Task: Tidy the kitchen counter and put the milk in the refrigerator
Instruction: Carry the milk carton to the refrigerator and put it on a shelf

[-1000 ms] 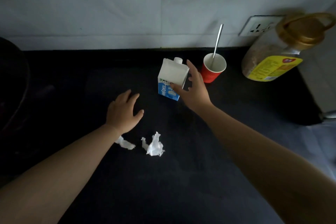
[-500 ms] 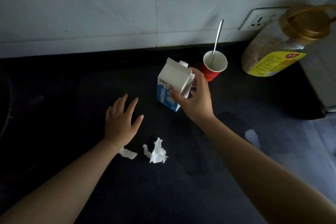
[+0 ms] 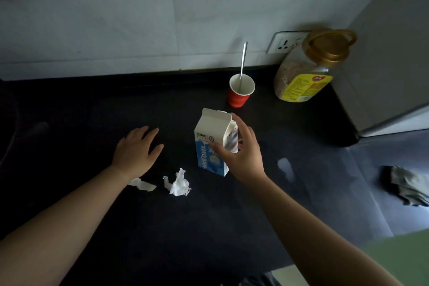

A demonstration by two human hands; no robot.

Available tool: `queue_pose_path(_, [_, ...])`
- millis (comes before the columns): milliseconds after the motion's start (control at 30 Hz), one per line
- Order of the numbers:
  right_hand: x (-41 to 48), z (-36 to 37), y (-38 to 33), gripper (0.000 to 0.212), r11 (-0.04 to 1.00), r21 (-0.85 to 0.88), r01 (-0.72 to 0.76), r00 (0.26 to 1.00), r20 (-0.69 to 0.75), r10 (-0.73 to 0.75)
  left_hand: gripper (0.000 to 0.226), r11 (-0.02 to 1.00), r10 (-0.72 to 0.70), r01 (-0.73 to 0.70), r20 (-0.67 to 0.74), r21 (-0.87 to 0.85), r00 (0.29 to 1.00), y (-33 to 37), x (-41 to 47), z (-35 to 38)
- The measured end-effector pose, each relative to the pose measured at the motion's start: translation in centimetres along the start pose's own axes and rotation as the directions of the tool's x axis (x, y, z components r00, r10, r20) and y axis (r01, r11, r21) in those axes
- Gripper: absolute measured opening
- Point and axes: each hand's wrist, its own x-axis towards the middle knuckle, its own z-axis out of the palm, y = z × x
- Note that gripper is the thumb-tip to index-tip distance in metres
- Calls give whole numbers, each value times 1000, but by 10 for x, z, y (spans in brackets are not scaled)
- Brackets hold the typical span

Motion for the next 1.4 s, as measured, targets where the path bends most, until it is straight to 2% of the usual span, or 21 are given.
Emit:
queue_pose_path(133, [-30,-24,9,80,1000,24,15,998,61,-16,52,929,-23,-7,-77,-369,997,39,-56,-6])
queue_pose_path(267, [-67,-54,27,79,997,77,26,992,119,-35,37,824,-125,-23,-220,-567,967,84,-138,7])
queue_pose_path(333, [-86,-73,42,81,994,90,54,984,164,-69,22,713,-253,28,-220,-700,942,106,-185,28])
queue_pose_path(400, [-105,-94,56,80,993,65,102,970,214,-114,13,535,-396,105,-139,-838,907,131,-230,55])
queue_pose_path(500, [-131,-126,76,75,983,28,182,935,306,-182,11,341,-529,169,-41,-925,847,175,-289,98])
queue_pose_path(700, [-189,-164,115,76,954,-11,301,809,532,-249,24,287,-628,226,-4,-931,779,261,-390,148])
queue_pose_path(767, [-210,-167,123,74,933,3,361,729,622,-285,24,207,-708,235,20,-950,706,281,-420,163])
queue_pose_path(900, [-248,-155,116,75,872,36,488,513,797,-320,40,23,-868,193,76,-981,491,310,-481,180])
queue_pose_path(1033, [-294,-126,101,78,797,154,584,269,890,-369,29,-32,-951,100,61,-994,302,325,-541,190])
queue_pose_path(1133, [-343,-107,94,81,774,214,596,108,934,-341,24,-60,-982,73,72,-996,172,332,-589,205])
queue_pose_path(1400, [-532,-47,100,74,664,420,619,-280,908,-313,51,-239,-959,-46,243,-970,-145,351,-755,264])
